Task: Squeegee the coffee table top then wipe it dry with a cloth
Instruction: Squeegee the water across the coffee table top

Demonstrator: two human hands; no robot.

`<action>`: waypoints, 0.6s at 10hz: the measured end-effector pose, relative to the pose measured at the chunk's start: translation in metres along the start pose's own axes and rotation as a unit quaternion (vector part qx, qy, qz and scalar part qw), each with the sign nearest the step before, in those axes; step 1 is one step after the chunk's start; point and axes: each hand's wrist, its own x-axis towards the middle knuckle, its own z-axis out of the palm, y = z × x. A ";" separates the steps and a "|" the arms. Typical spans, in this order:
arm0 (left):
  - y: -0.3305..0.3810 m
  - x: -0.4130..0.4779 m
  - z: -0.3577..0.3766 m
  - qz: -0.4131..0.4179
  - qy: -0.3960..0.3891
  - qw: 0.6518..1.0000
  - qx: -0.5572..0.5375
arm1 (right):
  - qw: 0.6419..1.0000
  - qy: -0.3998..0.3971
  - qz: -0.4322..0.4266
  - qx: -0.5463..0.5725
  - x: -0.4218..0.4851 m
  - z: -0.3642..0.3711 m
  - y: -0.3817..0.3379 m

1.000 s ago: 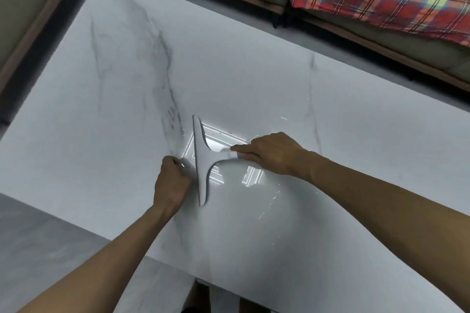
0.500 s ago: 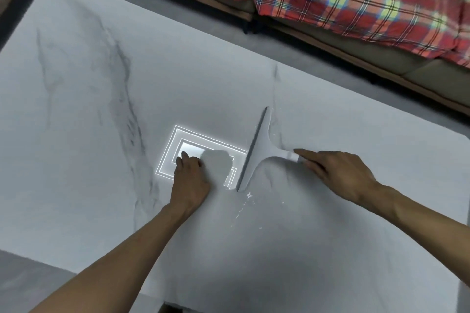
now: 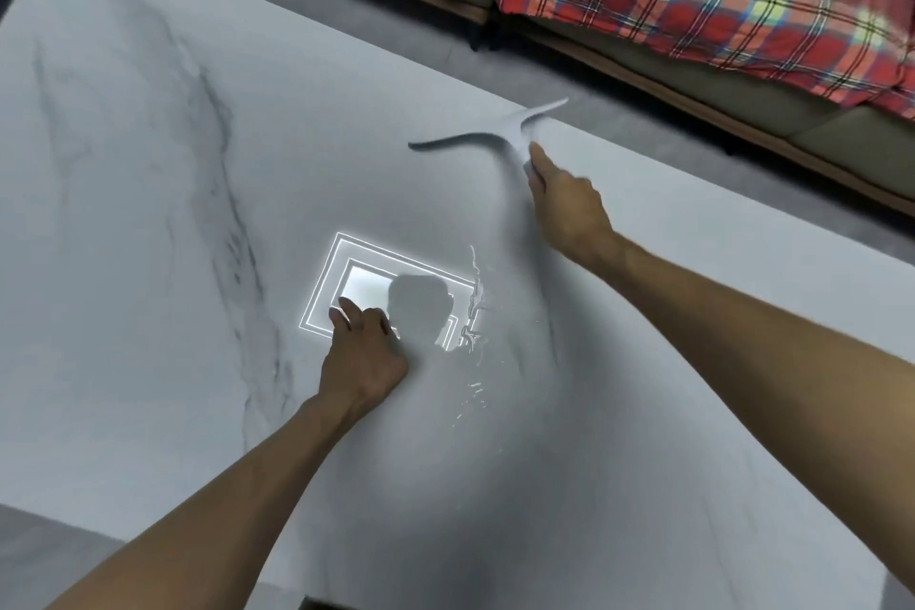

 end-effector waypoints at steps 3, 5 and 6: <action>0.004 0.002 0.001 0.025 -0.037 0.996 0.080 | 0.988 -0.130 0.034 -0.074 -0.166 -0.009 0.066; -0.001 0.008 0.006 0.027 -0.044 0.996 0.079 | 0.999 -0.006 0.030 -0.010 -0.129 -0.041 0.066; -0.001 0.009 0.009 0.032 -0.037 0.994 0.099 | 0.997 0.028 0.059 0.036 -0.052 -0.057 0.050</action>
